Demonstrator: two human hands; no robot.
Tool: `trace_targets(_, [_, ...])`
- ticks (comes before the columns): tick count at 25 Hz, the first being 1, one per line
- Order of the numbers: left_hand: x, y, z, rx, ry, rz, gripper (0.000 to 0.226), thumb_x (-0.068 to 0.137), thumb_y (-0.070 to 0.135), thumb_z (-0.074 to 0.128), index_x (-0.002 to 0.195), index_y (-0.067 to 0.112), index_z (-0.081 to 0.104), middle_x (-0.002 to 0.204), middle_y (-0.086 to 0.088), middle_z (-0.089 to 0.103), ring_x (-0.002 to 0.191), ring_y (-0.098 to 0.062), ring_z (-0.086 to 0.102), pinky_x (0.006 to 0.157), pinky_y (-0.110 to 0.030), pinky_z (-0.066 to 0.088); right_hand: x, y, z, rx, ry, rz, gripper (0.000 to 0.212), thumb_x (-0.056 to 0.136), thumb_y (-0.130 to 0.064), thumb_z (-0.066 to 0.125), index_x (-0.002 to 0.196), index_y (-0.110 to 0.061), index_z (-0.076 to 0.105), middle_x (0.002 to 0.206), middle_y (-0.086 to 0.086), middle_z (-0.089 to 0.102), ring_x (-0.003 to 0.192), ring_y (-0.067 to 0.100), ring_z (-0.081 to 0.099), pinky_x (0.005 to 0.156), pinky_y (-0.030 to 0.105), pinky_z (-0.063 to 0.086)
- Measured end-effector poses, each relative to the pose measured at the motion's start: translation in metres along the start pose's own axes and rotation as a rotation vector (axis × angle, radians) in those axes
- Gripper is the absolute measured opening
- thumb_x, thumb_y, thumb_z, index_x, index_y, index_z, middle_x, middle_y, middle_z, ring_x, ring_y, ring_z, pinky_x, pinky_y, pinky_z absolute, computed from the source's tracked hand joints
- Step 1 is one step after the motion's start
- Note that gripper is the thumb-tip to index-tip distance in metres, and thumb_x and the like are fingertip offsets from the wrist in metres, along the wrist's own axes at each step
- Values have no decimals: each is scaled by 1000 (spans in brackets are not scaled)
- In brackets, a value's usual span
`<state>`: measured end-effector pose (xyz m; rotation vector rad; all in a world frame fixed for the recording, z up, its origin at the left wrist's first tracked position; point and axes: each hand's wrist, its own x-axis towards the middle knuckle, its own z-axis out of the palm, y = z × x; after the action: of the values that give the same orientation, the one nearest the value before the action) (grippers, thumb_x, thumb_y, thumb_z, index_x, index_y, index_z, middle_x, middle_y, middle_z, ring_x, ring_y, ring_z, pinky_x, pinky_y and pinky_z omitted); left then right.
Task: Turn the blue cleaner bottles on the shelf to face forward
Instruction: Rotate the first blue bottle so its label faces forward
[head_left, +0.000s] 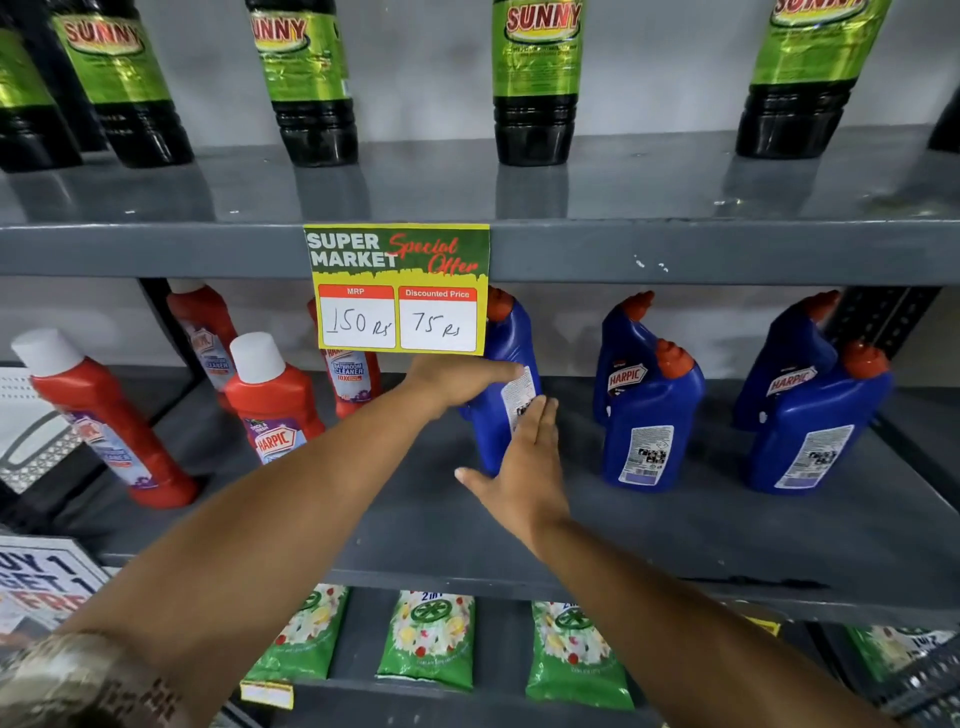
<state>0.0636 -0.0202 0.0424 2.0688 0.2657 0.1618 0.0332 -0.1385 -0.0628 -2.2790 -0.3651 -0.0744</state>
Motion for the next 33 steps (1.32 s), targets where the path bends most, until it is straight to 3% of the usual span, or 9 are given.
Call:
trace_targets(3, [-8,12,13,-104,34,-23,43,64,33,84,91,9,61,79,-2,69,70,-14,70,54,-29,60,13,-7,-6,222,195,66,90,68,-26,80,140,-6,30,143,17,31,112,24,50,97,23,39])
trace_targets(5, [-8,16,5,-205,-96,2,31,77,26,76,96,5,64,83,-4,70,75,-17,70,62,-30,60,21,-3,-15,349,226,95,61,68,-16,77,123,-12,50,123,12,53,91,16,54,85,21,43])
trace_targets(7, [-7,15,-12,-295,-217,42,25,84,17,70,104,6,62,96,-7,70,88,-20,68,75,-30,57,26,4,-22,557,105,75,53,68,-12,78,116,-18,55,111,3,65,97,15,62,88,31,51])
trace_targets(11, [0,2,-23,-276,-293,120,48,75,14,76,119,7,57,120,-14,67,109,-28,64,93,-42,52,30,12,-29,609,-163,-57,72,70,-12,81,130,-26,44,120,-6,63,110,9,60,92,28,50])
trace_targets(15, [-1,-13,-11,-217,-197,162,44,66,16,85,100,28,61,103,1,72,93,-15,70,78,-31,59,42,28,-34,419,-196,-78,76,75,-8,77,137,-19,35,128,3,57,116,16,55,100,35,46])
trace_targets(21, [-2,-45,-3,-191,-108,172,56,58,19,89,107,15,61,103,-7,73,94,-22,71,80,-38,59,39,39,-23,242,-263,-20,76,75,-12,76,138,-19,33,127,2,57,113,15,55,93,30,44])
trace_targets(27, [-14,-64,1,-224,-128,150,46,60,16,88,98,23,64,97,-3,75,89,-19,72,80,-41,58,24,47,-9,220,-276,-14,73,77,-10,74,139,-17,34,132,5,55,118,19,54,95,31,44])
trace_targets(30, [-20,-67,3,-182,-103,135,59,61,20,88,111,12,59,106,-8,72,97,-22,69,87,-44,56,21,48,-10,183,-254,-4,68,77,-13,75,135,-16,39,130,6,58,117,21,57,94,33,46])
trace_targets(33, [-38,-54,10,-21,289,147,75,58,40,88,115,11,48,110,-2,58,102,-19,58,88,-36,51,16,50,-15,207,-204,-26,74,71,-14,80,134,-16,41,124,3,60,112,18,59,94,33,48])
